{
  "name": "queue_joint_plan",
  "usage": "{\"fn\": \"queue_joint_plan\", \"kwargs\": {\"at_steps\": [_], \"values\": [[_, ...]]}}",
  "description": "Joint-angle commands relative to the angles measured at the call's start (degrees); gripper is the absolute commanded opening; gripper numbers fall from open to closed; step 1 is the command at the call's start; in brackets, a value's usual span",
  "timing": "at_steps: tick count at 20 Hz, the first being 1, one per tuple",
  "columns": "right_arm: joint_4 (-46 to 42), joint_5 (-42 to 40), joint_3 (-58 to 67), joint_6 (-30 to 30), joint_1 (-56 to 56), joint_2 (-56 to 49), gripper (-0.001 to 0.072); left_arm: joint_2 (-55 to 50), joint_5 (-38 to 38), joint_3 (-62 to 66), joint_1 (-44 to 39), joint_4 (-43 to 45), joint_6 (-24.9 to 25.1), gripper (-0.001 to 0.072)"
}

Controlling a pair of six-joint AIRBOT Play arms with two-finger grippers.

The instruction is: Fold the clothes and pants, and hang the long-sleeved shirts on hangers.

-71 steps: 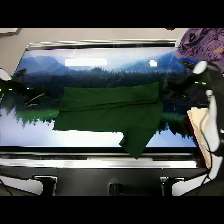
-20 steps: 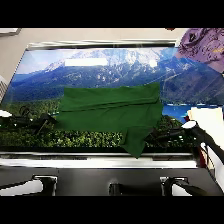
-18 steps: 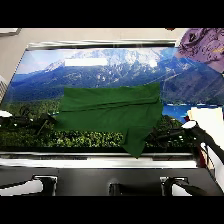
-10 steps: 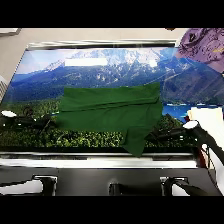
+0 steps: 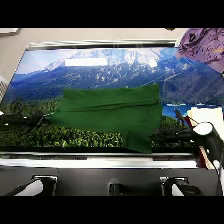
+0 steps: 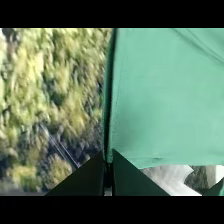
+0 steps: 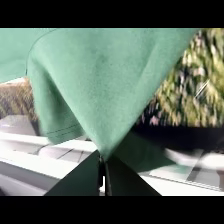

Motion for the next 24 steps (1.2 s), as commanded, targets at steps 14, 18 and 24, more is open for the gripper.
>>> {"fn": "queue_joint_plan", "kwargs": {"at_steps": [14,18,24], "values": [[-2.1,-9.0,29.5,-0.2,0.0,-22.8,0.0024,-3.8,21.0,0.1,-8.0,0.5,-7.0,0.0012],[-1.0,-8.6,41.6,-0.8,0.0,-34.8,0.0024,-7.0,26.5,0.2,-8.5,-2.2,-7.0,0.0013],[-1.0,-7.3,54.0,-0.5,0.1,-44.2,0.0024,-12.1,29.0,8.0,-9.1,-2.4,-6.3,0.0012]]}}
